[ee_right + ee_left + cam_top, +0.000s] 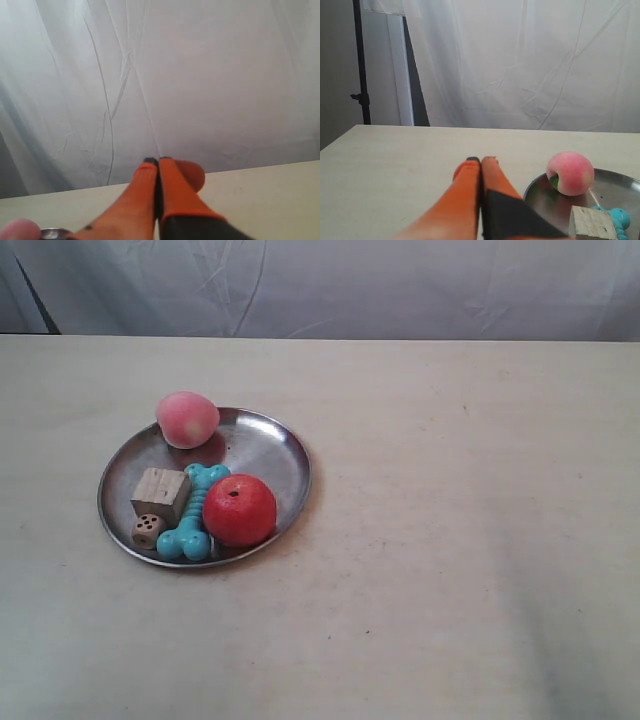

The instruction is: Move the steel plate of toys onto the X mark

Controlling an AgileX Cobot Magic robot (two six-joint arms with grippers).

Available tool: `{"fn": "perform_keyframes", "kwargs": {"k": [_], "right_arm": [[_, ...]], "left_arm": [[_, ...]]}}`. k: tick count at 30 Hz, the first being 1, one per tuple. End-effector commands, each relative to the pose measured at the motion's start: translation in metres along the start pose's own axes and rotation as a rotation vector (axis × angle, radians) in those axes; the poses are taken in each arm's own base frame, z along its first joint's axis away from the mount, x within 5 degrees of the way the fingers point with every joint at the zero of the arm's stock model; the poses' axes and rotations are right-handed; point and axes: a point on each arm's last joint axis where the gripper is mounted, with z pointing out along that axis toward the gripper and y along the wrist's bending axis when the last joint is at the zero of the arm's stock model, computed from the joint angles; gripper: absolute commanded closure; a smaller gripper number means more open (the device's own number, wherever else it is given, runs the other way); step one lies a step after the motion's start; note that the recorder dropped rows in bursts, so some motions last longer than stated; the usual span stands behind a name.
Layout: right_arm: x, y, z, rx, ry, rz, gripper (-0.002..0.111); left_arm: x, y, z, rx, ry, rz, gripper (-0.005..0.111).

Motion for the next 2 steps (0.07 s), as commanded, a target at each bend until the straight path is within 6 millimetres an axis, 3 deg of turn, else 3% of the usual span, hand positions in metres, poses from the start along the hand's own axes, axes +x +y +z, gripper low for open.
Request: {"fn": "perform_keyframes", "kwargs": {"k": [1,2], "right_arm": [[-0.0003,-0.0002,-0.0006,0.002,-0.01,-0.008,0.108],[-0.0003,-0.0002,-0.0006,0.002,-0.01,-0.008,0.108]], "left_arm": [[0.001,0.0001,-0.0005,-0.002,0.001,0.001,0.107],[0.001,0.0001,-0.0005,-0.002,0.001,0.001,0.107]]}}
